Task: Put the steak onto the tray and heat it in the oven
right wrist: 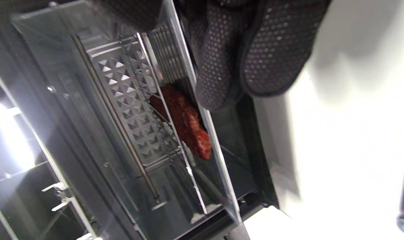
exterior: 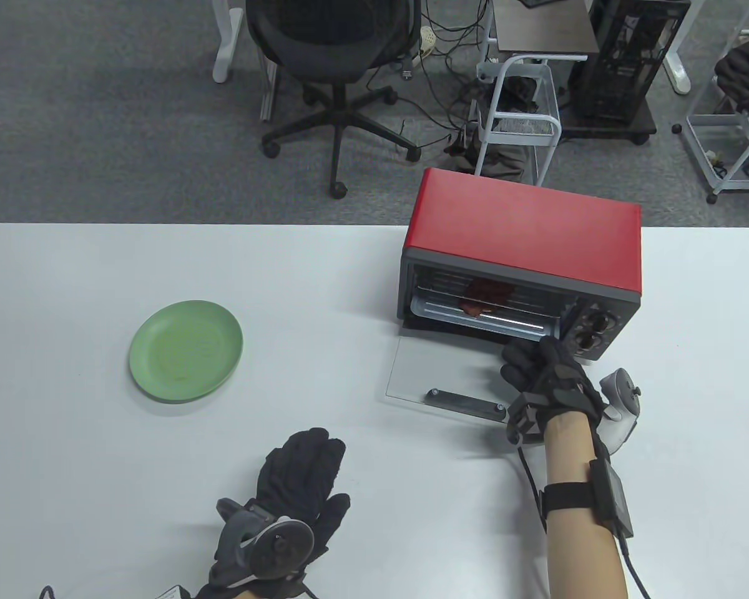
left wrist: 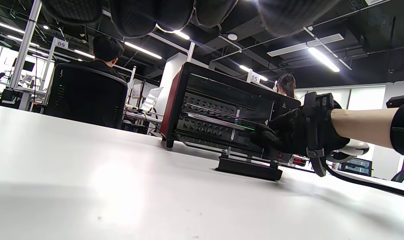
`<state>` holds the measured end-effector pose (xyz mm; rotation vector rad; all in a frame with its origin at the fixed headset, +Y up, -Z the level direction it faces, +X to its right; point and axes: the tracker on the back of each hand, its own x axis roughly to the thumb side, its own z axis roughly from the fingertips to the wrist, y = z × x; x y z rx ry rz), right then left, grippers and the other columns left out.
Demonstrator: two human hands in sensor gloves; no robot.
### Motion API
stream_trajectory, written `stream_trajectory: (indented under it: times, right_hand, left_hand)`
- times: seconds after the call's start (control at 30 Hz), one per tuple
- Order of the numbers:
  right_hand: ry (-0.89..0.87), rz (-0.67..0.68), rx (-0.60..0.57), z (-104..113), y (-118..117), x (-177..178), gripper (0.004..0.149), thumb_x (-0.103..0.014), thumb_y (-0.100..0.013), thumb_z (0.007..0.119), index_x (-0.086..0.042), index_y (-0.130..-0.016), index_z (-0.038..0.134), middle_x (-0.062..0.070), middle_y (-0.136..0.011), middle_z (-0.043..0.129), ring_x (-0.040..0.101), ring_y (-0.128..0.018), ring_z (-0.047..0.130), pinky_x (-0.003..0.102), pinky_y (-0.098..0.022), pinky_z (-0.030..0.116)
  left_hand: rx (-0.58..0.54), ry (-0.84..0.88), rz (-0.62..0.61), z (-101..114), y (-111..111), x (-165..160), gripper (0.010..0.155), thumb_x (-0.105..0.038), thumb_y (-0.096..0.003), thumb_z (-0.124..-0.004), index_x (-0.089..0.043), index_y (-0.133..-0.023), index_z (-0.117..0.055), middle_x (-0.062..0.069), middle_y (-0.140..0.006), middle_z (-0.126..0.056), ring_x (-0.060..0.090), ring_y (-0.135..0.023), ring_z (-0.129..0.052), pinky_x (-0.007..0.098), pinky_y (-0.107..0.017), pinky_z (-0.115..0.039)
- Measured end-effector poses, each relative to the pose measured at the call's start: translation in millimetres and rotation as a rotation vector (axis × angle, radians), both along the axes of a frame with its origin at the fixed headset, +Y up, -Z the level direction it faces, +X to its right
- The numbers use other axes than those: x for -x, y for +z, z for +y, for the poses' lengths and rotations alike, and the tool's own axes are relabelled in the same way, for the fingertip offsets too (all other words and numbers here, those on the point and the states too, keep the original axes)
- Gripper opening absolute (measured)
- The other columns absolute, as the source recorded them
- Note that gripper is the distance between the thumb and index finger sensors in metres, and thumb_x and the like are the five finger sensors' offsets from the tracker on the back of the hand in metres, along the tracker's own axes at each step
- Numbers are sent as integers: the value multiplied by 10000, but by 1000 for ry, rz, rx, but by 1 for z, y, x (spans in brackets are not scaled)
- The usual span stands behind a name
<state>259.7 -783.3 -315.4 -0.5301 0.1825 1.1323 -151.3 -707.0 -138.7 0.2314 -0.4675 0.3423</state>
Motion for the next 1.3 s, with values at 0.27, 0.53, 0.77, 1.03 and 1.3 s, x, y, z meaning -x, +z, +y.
stream_trajectory:
  times: [0.27, 0.53, 0.77, 1.03, 1.3]
  right_hand:
    - [60, 66, 145, -2, -11, 5, 411, -503, -645, 508, -372, -1029, 571, -111, -873, 873, 87, -610, 1052, 322, -453, 961]
    - [-23, 57, 62, 7, -9, 5, 609, -454, -641, 505, -185, -1154, 314, 43, -1026, 695, 255, -785, 929, 481, -583, 839]
    - [46, 102, 37, 23, -12, 16, 755, -471, -634, 508, -64, -1149, 136, 120, -1094, 548, 305, -872, 836, 522, -630, 774]
    - [42, 145, -2, 21, -27, 31, 758, -478, -639, 505, -87, -1152, 107, 80, -1127, 475, 293, -917, 782, 524, -657, 739]
    - [-3, 132, -18, 15, -37, 29, 775, -495, -655, 484, -103, -1183, 74, -18, -1161, 424, 226, -959, 749, 494, -678, 729]
  left_hand:
    - [4, 12, 4, 0, -1, 1, 762, -486, -492, -689, -155, -1137, -455, 230, -1167, -478, 524, -1020, -584, 744, -661, -559]
    - [9, 7, -3, -1, -1, 1, 761, -488, -492, -687, -154, -1137, -458, 232, -1167, -481, 527, -1018, -586, 744, -659, -560]
    - [10, 6, -1, -1, -2, 1, 760, -488, -493, -687, -155, -1137, -459, 232, -1166, -481, 527, -1018, -586, 744, -659, -560]
    - [18, 8, 0, -2, -3, 2, 763, -488, -492, -687, -152, -1138, -458, 235, -1166, -480, 528, -1018, -585, 745, -659, -559]
    - [23, 10, -3, -3, -3, 2, 761, -488, -493, -687, -152, -1137, -460, 236, -1166, -481, 529, -1017, -585, 744, -658, -560]
